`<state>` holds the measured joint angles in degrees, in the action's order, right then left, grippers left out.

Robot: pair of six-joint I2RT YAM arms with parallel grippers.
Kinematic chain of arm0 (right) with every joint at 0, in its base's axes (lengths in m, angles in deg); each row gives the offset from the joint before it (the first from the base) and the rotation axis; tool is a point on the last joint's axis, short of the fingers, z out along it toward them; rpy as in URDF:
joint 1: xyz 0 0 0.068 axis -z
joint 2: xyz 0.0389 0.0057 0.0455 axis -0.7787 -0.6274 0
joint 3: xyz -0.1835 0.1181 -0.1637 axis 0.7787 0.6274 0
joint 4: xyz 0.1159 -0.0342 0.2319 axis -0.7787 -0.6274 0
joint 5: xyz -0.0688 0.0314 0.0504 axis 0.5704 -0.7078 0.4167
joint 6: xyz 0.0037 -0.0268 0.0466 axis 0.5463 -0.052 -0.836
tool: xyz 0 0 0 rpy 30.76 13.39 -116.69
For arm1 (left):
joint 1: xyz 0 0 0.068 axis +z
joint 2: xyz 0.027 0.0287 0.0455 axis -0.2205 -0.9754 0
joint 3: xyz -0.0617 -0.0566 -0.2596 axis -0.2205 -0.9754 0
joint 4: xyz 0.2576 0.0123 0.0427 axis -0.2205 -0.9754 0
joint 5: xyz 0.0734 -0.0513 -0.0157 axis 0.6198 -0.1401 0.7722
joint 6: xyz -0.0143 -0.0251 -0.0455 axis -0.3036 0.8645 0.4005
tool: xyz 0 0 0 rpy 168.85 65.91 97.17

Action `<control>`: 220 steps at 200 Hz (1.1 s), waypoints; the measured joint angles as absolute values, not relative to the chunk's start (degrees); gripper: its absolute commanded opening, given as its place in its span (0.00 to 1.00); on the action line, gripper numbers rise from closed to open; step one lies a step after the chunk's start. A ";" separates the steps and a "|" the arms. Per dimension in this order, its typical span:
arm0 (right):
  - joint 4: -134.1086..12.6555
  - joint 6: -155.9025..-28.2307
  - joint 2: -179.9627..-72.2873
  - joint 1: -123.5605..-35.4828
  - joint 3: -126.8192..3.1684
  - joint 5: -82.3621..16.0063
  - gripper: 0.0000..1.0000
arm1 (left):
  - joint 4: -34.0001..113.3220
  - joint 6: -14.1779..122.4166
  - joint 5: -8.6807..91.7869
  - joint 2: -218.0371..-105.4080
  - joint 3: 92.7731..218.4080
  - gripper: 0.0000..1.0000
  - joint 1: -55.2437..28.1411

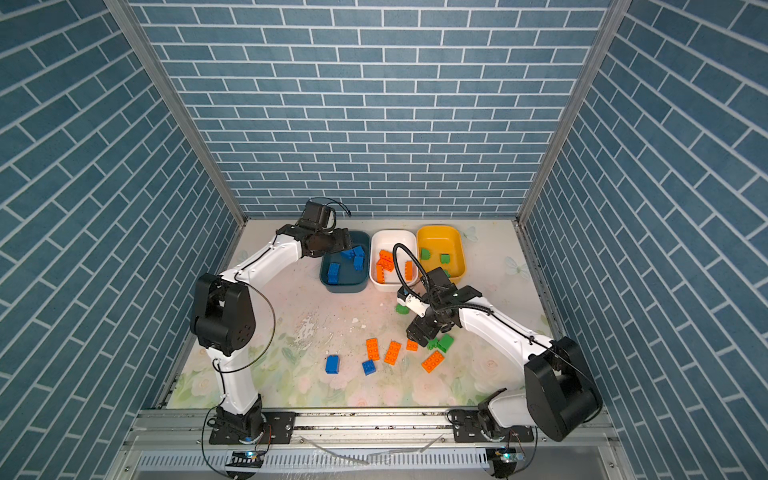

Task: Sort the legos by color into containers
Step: 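Drop the blue brick into the teal tub while the right gripper lowers to the pile, then grasp an orange plate brick in the pile with the right gripper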

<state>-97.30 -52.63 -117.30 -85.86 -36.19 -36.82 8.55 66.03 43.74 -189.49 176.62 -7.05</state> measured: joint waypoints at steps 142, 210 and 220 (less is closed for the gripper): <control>-101.30 -37.59 -134.48 -91.65 -42.79 -31.14 0.83 | 11.72 65.87 42.52 -174.95 157.74 0.99 -7.05; -101.28 -36.48 -136.17 -94.10 -42.83 -28.56 0.71 | 12.28 66.62 44.03 -174.08 156.84 0.99 -7.05; -101.08 -36.50 -136.17 -94.30 -42.83 -27.92 0.69 | 12.28 66.70 44.05 -174.08 156.84 0.99 -7.05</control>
<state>-101.08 -36.50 -136.17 -94.30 -42.83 -27.92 12.28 66.70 44.05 -174.08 156.84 -7.05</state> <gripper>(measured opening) 0.707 0.994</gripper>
